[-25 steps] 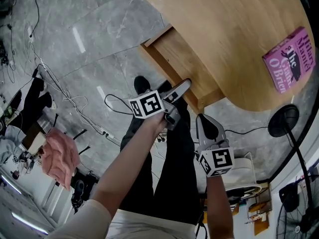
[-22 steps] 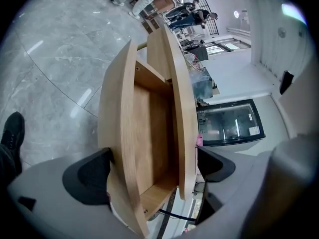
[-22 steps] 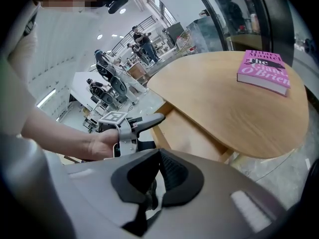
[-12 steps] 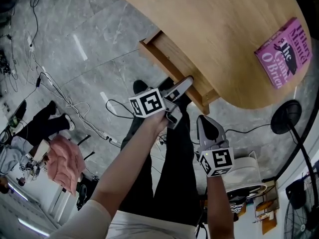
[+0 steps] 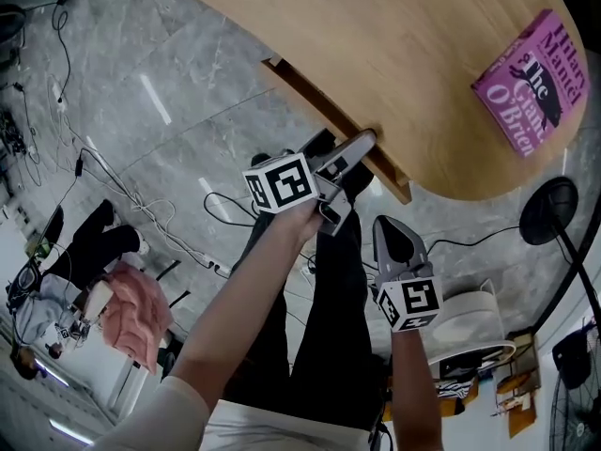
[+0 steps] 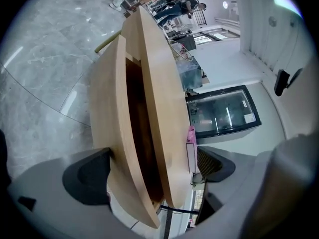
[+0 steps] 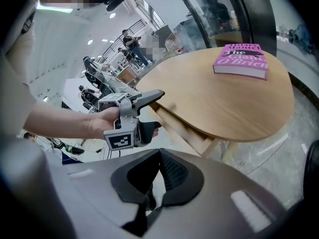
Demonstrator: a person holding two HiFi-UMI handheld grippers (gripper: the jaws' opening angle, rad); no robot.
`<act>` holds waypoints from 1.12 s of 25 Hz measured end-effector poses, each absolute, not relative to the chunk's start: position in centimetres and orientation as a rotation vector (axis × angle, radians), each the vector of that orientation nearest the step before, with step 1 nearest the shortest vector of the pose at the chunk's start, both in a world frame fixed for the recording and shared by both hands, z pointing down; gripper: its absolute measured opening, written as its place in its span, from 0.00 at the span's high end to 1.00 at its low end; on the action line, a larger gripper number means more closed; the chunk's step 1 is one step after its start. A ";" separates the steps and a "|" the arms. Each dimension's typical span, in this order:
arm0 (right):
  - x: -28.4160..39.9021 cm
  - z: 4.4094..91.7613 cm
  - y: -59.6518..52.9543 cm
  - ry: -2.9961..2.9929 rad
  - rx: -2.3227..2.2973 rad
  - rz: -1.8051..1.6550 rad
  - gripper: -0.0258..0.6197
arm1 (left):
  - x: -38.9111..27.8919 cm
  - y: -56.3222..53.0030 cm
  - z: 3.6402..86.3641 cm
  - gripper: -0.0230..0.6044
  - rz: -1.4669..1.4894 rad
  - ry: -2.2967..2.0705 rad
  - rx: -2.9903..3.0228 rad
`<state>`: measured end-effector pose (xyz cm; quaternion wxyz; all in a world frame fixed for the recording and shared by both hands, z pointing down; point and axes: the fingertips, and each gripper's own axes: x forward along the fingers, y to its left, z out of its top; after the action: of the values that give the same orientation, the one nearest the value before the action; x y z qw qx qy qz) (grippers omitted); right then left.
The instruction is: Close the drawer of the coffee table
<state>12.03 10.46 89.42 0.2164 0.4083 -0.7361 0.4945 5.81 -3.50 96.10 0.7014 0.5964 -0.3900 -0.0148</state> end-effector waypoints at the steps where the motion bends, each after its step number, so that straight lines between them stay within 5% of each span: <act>1: 12.2 89.5 10.5 -2.035 1.138 1.374 0.94 | 6.2 -3.8 96.1 0.13 -0.031 -0.862 1.338; 28: 14.6 91.5 11.0 -1.996 1.205 1.402 0.94 | 11.0 -8.1 96.4 0.13 -0.023 -0.773 1.524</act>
<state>14.55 11.01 91.45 0.2089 0.4331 -0.7175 0.5039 11.05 -8.12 96.40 0.6564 0.6728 -0.3412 -0.0100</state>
